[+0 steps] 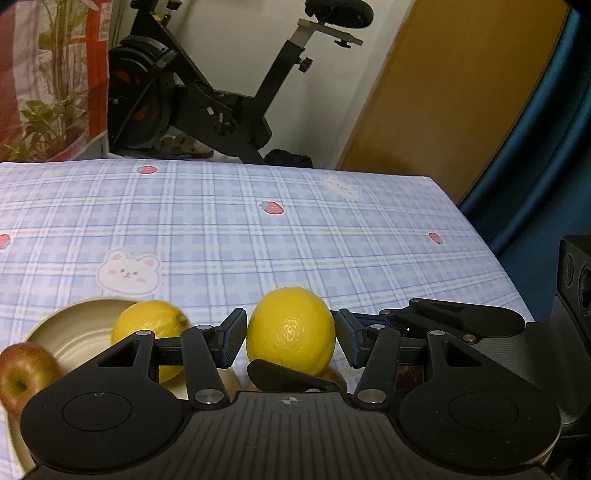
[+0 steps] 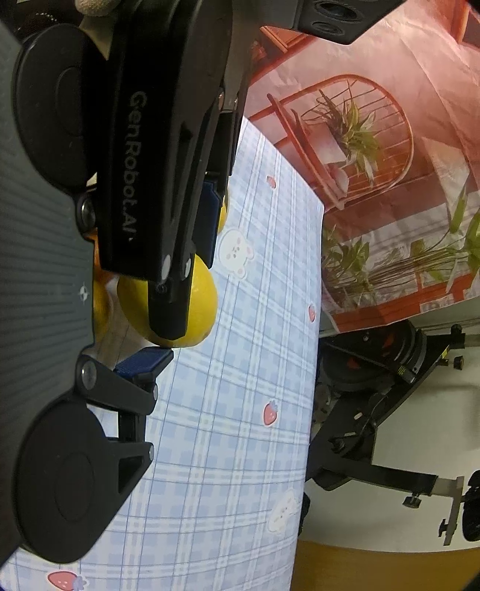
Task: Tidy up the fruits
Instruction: 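Lift the second lemon with both tools toward the cream plate, then lower the clamped lemon onto the cream plate with both tools, then open both tools to release the lemon on the plate, then move both tools to a small brown round fruit beside the oranges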
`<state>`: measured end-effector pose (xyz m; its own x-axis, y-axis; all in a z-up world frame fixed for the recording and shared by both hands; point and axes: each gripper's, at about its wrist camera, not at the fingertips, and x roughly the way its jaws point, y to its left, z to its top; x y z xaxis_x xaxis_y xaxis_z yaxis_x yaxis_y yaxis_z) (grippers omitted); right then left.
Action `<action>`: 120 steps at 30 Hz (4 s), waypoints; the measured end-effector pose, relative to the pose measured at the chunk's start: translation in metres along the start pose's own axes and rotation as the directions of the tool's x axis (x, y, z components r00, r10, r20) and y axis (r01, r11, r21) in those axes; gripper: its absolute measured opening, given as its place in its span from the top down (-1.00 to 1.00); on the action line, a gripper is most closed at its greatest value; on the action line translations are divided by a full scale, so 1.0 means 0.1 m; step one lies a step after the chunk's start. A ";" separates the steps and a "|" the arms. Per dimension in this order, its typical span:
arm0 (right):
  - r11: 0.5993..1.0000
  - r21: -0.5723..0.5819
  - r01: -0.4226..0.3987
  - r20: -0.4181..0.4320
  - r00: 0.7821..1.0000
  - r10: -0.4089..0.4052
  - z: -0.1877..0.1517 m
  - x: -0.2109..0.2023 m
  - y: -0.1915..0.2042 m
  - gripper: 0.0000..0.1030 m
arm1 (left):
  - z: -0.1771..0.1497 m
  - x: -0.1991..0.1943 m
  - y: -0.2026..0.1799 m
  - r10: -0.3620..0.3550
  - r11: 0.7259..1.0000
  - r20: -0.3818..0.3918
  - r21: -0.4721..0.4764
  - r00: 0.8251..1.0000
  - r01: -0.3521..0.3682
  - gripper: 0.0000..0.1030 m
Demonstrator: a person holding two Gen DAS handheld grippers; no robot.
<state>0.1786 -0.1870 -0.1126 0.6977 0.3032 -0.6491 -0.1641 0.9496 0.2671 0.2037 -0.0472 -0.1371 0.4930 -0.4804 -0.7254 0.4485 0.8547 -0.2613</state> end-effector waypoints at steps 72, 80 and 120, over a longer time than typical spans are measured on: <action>0.970 -0.208 -0.126 0.009 0.991 0.130 -0.19 0.02 1.02 -0.30 | -0.45 -0.97 0.48 0.310 0.948 0.092 -0.102 0.946 -0.301 -0.17; 0.984 -0.178 0.009 0.143 0.990 0.017 -0.30 -0.40 0.66 -0.30 | -0.39 -0.91 0.03 0.322 0.947 0.202 -0.062 0.925 -0.316 -0.17; 0.990 -0.143 -0.011 0.228 0.973 0.044 -1.39 -0.97 0.35 0.11 | -1.19 -0.97 -0.18 0.194 0.979 0.233 0.010 0.953 -0.202 -0.16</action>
<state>0.0080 -0.1723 -0.1390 0.8305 0.3181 -0.4572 -0.2699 0.9479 0.1694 0.0592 0.0072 -0.1376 0.7305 -0.3374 -0.5937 0.3471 0.9322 -0.1027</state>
